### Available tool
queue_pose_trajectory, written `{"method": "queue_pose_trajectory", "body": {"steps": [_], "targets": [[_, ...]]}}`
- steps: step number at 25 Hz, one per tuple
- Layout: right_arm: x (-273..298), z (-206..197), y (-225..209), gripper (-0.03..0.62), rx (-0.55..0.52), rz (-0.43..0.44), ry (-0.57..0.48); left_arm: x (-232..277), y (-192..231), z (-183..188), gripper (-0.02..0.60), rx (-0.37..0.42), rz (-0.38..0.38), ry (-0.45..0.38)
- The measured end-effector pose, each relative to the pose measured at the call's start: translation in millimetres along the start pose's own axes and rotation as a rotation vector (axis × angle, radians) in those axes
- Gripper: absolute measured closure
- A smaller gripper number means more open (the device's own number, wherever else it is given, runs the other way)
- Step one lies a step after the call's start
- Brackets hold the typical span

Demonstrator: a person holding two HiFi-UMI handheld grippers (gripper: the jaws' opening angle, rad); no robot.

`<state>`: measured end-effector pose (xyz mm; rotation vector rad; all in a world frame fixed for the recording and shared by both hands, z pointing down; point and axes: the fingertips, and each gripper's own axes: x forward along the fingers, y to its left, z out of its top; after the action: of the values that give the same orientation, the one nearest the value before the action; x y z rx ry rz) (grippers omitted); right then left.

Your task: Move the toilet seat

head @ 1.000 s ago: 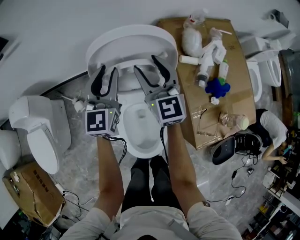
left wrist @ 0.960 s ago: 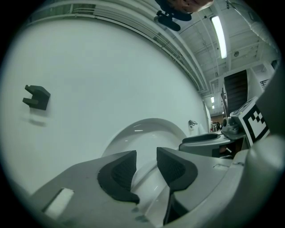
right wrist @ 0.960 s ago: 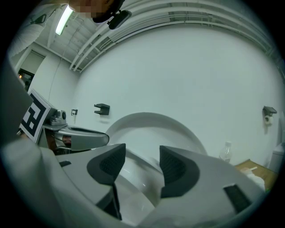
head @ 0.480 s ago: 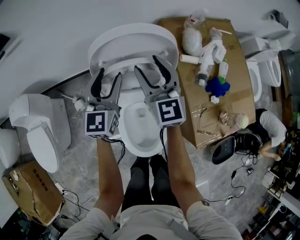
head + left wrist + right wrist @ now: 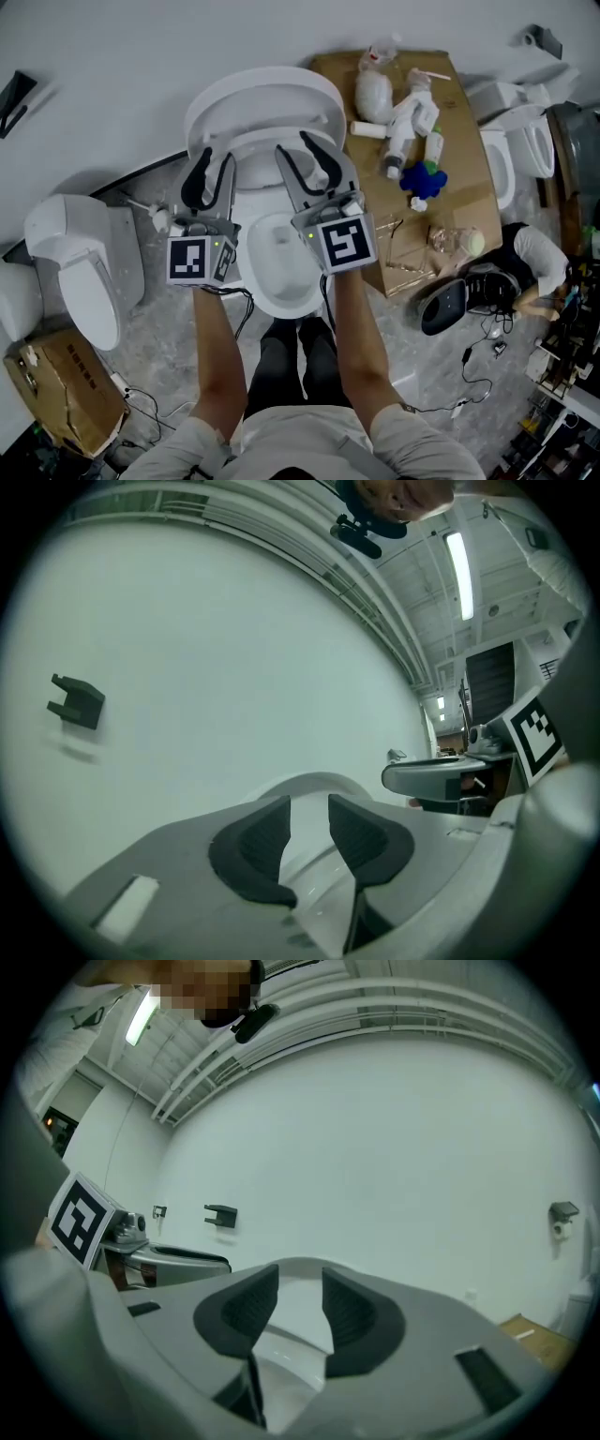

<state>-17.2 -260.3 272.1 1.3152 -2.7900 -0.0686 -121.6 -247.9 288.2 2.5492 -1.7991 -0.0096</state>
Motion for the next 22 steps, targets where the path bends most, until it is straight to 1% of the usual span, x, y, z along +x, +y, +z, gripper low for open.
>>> {"method": "queue_pose_trajectory", "body": {"steps": [2, 3, 5, 6, 7, 8, 9, 10, 11, 15, 18, 22], "targets": [[-10.9, 14.2, 1.3, 0.459, 0.005, -0.001, -0.012, -6.5, -3.8, 15.3, 0.47, 0.004, -0.004, -0.017], [-16.6, 20.7, 2.0, 0.493, 0.008, -0.001, -0.015, -9.7, -5.6, 22.6, 0.488, 0.005, -0.005, -0.024], [-27.5, 33.0, 3.8, 0.499, 0.014, 0.005, -0.021, -16.2, -8.5, 36.7, 0.525, 0.008, -0.004, -0.04], [-33.6, 38.8, 4.2, 0.513, 0.013, 0.007, -0.027, -20.0, -10.4, 43.4, 0.543, 0.01, -0.002, -0.046], [-40.4, 44.5, 3.9, 0.54, 0.006, 0.007, -0.036, -24.0, -13.0, 49.9, 0.561, 0.012, -0.003, -0.05], [-47.8, 49.7, 3.2, 0.543, -0.001, 0.007, -0.043, -28.1, -16.6, 56.3, 0.58, 0.014, -0.006, -0.053], [-55.5, 55.2, 2.9, 0.554, -0.001, 0.008, -0.046, -32.2, -20.8, 62.9, 0.581, 0.016, -0.013, -0.055], [-63.3, 62.0, 3.8, 0.584, 0.011, 0.009, -0.047, -37.0, -25.4, 69.5, 0.581, 0.016, -0.022, -0.055], [-71.2, 69.4, 6.5, 0.592, 0.029, 0.013, -0.045, -43.0, -30.0, 76.1, 0.581, 0.014, -0.032, -0.054], [-103.8, 101.6, 19.3, 0.592, 0.06, 0.06, -0.065, -71.4, -47.2, 104.3, 0.581, -0.009, -0.074, -0.052], [-131.6, 126.6, 26.2, 0.594, 0.09, 0.102, -0.099, -94.1, -58.7, 124.9, 0.581, -0.045, -0.1, -0.066], [-165.4, 150.8, 37.6, 0.594, 0.094, 0.126, -0.105, -121.1, -78.1, 145.5, 0.581, -0.074, -0.139, -0.076]]}}
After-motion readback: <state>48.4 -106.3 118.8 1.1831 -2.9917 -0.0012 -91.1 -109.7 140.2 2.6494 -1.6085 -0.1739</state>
